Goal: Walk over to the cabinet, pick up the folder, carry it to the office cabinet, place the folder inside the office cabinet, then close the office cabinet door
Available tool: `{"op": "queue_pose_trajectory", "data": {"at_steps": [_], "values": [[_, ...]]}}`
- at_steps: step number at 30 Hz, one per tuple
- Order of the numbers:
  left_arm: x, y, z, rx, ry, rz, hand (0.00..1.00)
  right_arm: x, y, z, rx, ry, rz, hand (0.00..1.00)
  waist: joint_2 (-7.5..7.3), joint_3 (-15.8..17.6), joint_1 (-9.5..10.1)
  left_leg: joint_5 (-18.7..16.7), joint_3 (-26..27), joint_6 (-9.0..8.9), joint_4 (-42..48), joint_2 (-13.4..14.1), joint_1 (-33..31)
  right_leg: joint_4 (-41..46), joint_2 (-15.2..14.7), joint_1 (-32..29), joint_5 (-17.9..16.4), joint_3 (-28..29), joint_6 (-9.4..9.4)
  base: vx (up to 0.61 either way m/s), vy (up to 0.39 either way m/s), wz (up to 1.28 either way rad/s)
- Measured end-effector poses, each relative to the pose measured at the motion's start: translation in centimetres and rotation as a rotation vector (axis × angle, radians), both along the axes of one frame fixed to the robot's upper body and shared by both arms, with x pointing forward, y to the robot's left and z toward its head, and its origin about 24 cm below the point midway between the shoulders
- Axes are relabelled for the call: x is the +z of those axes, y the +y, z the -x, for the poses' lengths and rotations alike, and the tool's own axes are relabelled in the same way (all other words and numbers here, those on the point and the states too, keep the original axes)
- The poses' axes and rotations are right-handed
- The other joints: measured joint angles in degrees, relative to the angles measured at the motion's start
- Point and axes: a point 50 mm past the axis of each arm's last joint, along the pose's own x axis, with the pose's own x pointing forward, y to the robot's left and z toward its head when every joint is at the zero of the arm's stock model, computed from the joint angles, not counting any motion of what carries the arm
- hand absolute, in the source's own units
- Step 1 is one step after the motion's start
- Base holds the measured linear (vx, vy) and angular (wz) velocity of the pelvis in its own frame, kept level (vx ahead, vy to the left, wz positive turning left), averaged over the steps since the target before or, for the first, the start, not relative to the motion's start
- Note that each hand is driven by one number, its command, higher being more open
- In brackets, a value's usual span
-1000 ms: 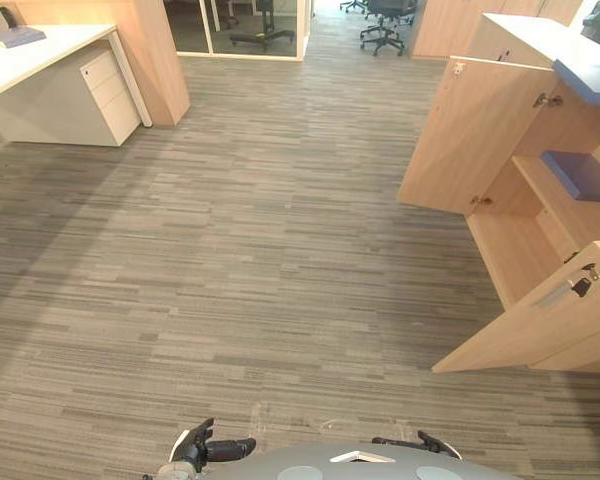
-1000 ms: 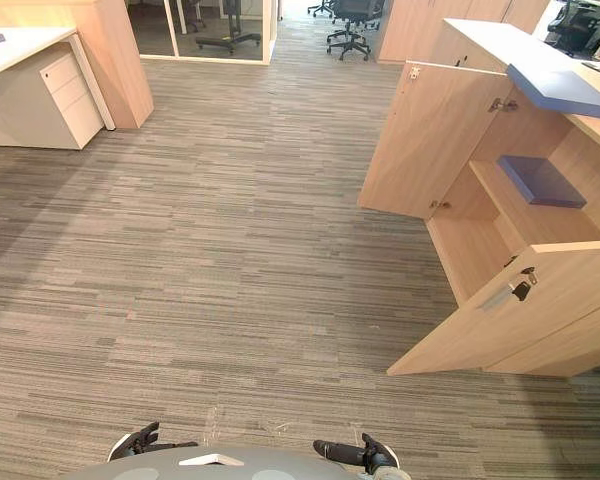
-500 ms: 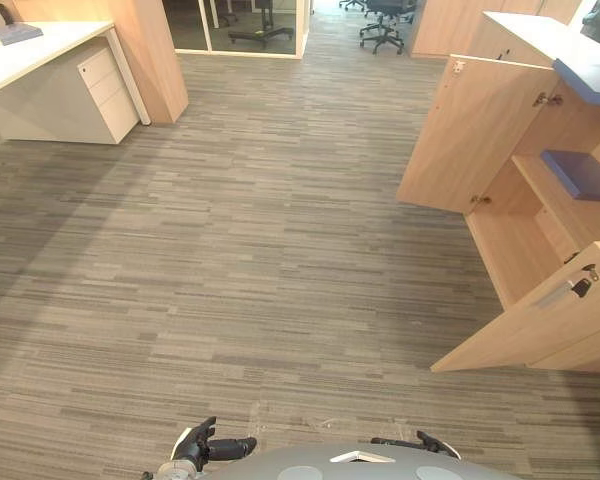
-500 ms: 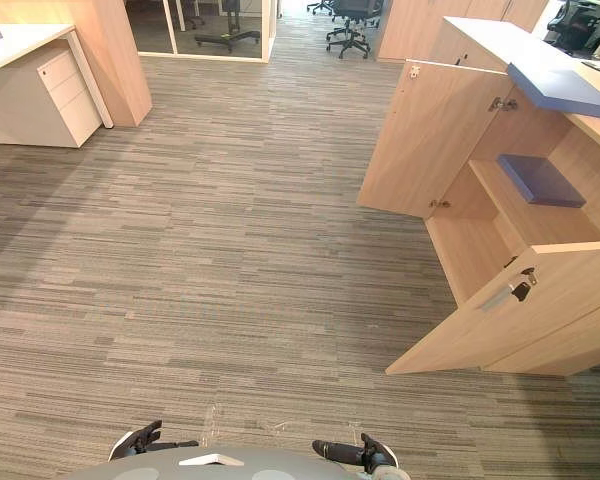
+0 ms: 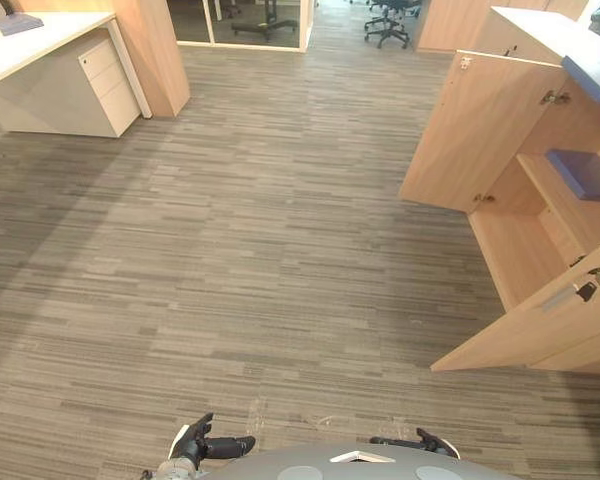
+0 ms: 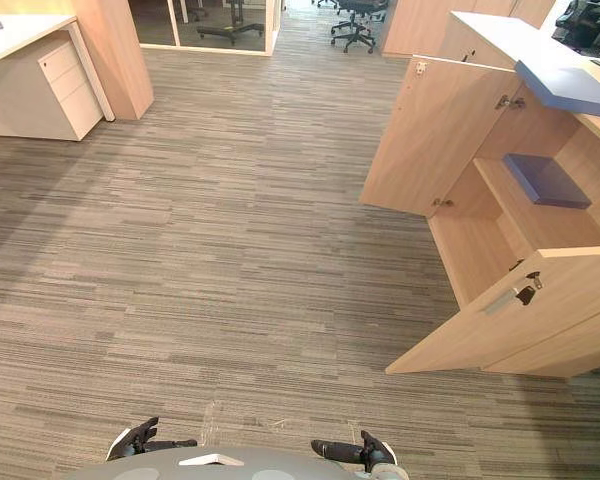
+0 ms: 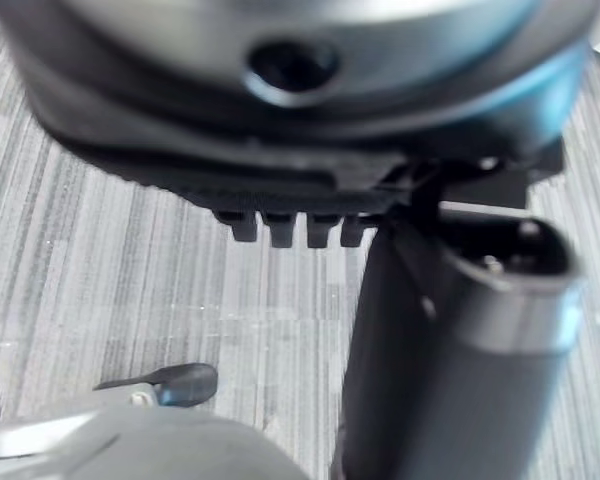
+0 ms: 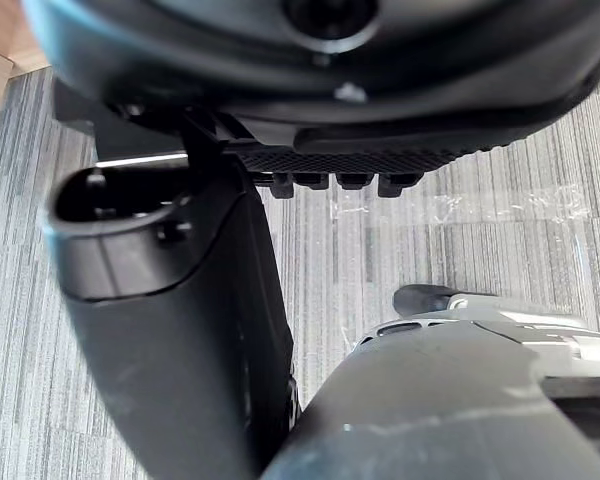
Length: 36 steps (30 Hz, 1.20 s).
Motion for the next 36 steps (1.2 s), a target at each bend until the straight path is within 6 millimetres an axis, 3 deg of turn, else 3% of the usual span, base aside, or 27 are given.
{"op": "queue_pose_trajectory", "data": {"at_steps": [6, 8, 10, 12, 13, 15, 18, 19, 20, 21, 22, 24, 26, 28, 29, 30, 31, 32, 34, 36], "values": [[0.2, 0.0, -1.2, -0.031, -0.025, -0.009, 1.0, 0.1, 0.1, -0.6, 0.002, -0.018, -0.002, 1.0, -0.26, 1.4, -0.19, -0.6, -0.4, -0.8, 2.0, 0.1, -1.7, 1.2, -0.1, -0.7, -0.4, -0.5, -0.52, -0.03, -0.026, 0.05], [0.5, 0.0, -2.5, -0.022, -0.063, -0.012, 1.0, 0.2, 0.3, -1.2, 0.005, -0.037, -0.006, 1.0, -0.99, 3.7, -0.08, -5.2, -0.3, -1.91, 11.4, 0.5, -5.7, 3.3, -0.2, -1.2, -1.3, -0.7, -1.51, -0.04, -0.029, 0.08], [0.9, 0.3, -4.0, 0.011, -0.12, -0.005, 1.0, 0.3, 0.4, -1.9, 0.01, -0.054, -0.008, 1.0, -0.92, 6.0, 0.22, -9.9, 3.3, -5.71, 28.8, 2.7, -12.2, 5.4, 0.5, -1.0, -3.5, 0.0, -2.62, -0.11, -0.033, -0.03], [1.2, 0.1, -4.6, 0.027, -0.156, 0.006, 1.0, 0.3, 0.2, -2.0, 0.008, -0.056, -0.003, 1.0, -0.86, 6.6, 0.23, -11.8, 5.3, -5.39, 40.1, 4.8, -17.5, 6.8, 0.6, -0.2, -4.4, 0.6, -3.37, -0.05, 0.005, -0.18], [1.2, 0.1, -4.7, 0.032, -0.17, 0.007, 1.0, 0.5, -0.2, -2.3, 0.003, -0.066, 0.007, 1.0, 0.14, 6.6, 0.3, -14.4, 6.0, -4.58, 43.3, 6.9, -19.7, 7.8, 0.8, 0.1, -5.1, 1.4, -3.26, 0.02, 0.072, -0.31], [1.2, -0.2, -4.8, 0.046, -0.175, 0.014, 1.0, 0.6, -0.8, -2.4, 0.004, -0.065, 0.023, 1.0, 1.4, 6.6, 0.26, -14.8, 5.7, -4.76, 39.9, 9.6, -21.2, 8.1, 0.3, 0.4, -6.0, 3.4, -2.58, 0.06, 0.142, -0.45], [1.2, -0.3, -5.0, 0.058, -0.179, 0.014, 1.0, 0.6, -1.0, -2.3, -0.01, -0.067, 0.028, 1.0, 2.0, 6.3, 0.15, -13.5, 4.4, -5.86, 29.0, 10.9, -21.2, 7.9, -2.2, -0.3, -6.9, 5.3, -0.82, 0.21, 0.288, -0.51], [1.0, -0.5, -4.5, 0.062, -0.163, 0.022, 1.0, 0.6, -1.1, -2.2, -0.02, -0.065, 0.03, 1.0, 2.58, 5.9, 0.18, -9.4, 6.7, -6.34, 26.9, 10.9, -20.4, 7.7, -3.5, -0.1, -7.3, 6.1, 0.78, 0.36, 0.378, -0.41], [1.0, -0.4, -4.2, 0.062, -0.153, 0.019, 1.0, 0.6, -1.1, -2.1, -0.017, -0.056, 0.031, 1.0, 2.05, 4.8, 0.25, -7.4, 9.0, -5.18, 25.7, 9.5, -19.9, 7.0, -5.2, 0.2, -7.2, 6.5, 1.85, 0.26, 0.253, -0.3], [0.9, -0.3, -4.1, 0.06, -0.149, 0.016, 1.0, 0.5, -0.9, -2.0, -0.014, -0.052, 0.025, 1.0, 1.86, 4.6, 0.25, -7.8, 9.6, -4.67, 25.4, 8.5, -19.9, 6.9, -6.3, 0.1, -7.0, 6.5, 2.28, 0.34, 0.269, -0.19], [0.9, 0.0, -3.9, 0.06, -0.142, 0.013, 1.0, 0.4, -0.7, -1.9, -0.01, -0.047, 0.016, 1.0, 0.5, 3.6, 0.29, -8.5, 10.1, -3.51, 24.6, 6.3, -19.5, 7.5, -8.3, -0.4, -6.6, 6.4, 2.41, 0.27, 0.214, -0.05], [0.8, 0.0, -3.4, 0.06, -0.126, 0.012, 1.0, 0.3, -0.4, -1.8, -0.008, -0.041, 0.003, 1.0, 0.1, 2.9, 0.42, -8.8, 11.2, -1.97, 22.3, 3.8, -17.3, 10.7, -10.7, -1.3, -6.5, 6.6, 3.44, 0.36, 0.276, -0.07], [0.4, -0.4, -2.4, 0.068, -0.092, 0.024, 1.0, 0.3, -0.8, -1.3, -0.025, -0.032, 0.003, 1.0, 0.84, 2.5, 1.3, -8.1, 12.4, -0.27, 18.4, 1.8, -12.4, 18.2, -12.5, -3.1, -6.3, 7.3, 3.7, 0.32, 0.209, -0.24], [0.1, -0.7, -1.2, 0.072, -0.059, 0.036, 1.0, 0.6, -1.5, -1.5, -0.069, -0.065, 0.008, 1.0, 1.59, 1.7, 1.07, -8.0, 12.2, 0.57, 13.5, -0.7, -5.9, 39.5, -15.2, -10.7, -4.2, 8.9, 5.43, 0.32, 0.182, 0.0], [0.1, -0.6, -1.0, 0.071, -0.056, 0.037, 1.0, 0.6, -1.5, -1.6, -0.076, -0.076, 0.004, 1.0, 1.68, 1.8, 0.57, -8.4, 11.7, 1.28, 13.0, -1.1, -4.6, 45.4, -15.7, -12.7, -3.4, 8.8, 5.39, 0.32, 0.122, 0.47], [0.1, -0.4, -0.8, 0.07, -0.045, 0.035, 1.0, 0.7, -1.3, -1.9, -0.086, -0.089, -0.007, 1.0, 1.4, 2.0, -0.01, -9.0, 10.7, 2.11, 12.3, -1.9, -1.8, 55.2, -16.6, -15.4, -4.6, 7.2, 4.1, 0.37, 0.068, 0.56], [0.0, -0.5, -0.7, 0.064, -0.038, 0.038, 1.0, 0.8, -1.5, -2.3, -0.091, -0.1, -0.004, 1.0, 1.64, 2.1, -0.03, -9.1, 9.5, 2.16, 11.4, -1.9, 0.9, 59.8, -16.7, -16.6, -6.9, 3.0, 1.29, 0.31, 0.042, 0.53], [0.0, -0.7, -0.7, 0.055, -0.038, 0.042, 1.0, 0.8, -1.6, -2.3, -0.093, -0.1, -0.001, 1.0, 1.95, 2.1, 0.07, -9.1, 9.1, 2.15, 10.8, -1.6, 2.0, 60.1, -16.7, -17.0, -8.3, 0.6, 0.86, 0.29, 0.007, 0.43], [-0.1, -1.2, -0.7, 0.044, -0.036, 0.066, 1.0, 1.1, -1.9, -3.3, -0.093, -0.131, 0.006, 1.0, 3.48, 3.1, -0.14, -9.3, 7.7, 1.78, 10.0, 0.5, 4.5, 52.5, -15.3, -18.8, -12.5, -6.9, -0.17, 0.26, -0.068, 0.39], [-0.1, -1.6, -0.7, 0.036, -0.035, 0.079, 1.0, 1.4, -2.2, -3.9, -0.097, -0.154, 0.013, 1.0, 4.65, 3.9, -0.47, -9.9, 7.0, 0.76, 9.9, 2.6, 5.3, 41.3, -13.5, -20.1, -12.1, -9.1, 0.14, 0.23, -0.128, 0.35]]}}
